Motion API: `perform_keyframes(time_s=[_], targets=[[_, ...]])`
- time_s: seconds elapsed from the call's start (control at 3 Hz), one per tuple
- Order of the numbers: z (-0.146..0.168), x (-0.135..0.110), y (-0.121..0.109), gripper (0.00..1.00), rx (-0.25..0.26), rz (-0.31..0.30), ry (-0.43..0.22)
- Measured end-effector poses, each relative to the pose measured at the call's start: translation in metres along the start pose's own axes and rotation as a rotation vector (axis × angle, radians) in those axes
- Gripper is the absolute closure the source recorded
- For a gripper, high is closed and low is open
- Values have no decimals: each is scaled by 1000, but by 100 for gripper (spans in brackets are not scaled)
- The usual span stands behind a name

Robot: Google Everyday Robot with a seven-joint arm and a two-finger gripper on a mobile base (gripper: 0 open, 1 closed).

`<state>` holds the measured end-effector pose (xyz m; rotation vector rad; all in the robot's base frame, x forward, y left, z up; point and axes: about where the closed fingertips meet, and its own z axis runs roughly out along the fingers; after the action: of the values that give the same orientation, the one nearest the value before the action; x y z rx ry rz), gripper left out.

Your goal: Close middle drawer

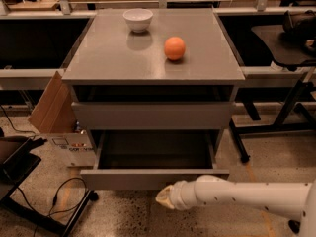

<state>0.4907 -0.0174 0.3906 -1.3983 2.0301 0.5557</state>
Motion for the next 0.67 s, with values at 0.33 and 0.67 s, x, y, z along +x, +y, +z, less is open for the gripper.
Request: perform_keyframes(time_s=[0.33, 0.67], targets=[[4, -41, -80, 100, 35, -49, 14], [8, -40, -84, 100, 35, -49, 9]])
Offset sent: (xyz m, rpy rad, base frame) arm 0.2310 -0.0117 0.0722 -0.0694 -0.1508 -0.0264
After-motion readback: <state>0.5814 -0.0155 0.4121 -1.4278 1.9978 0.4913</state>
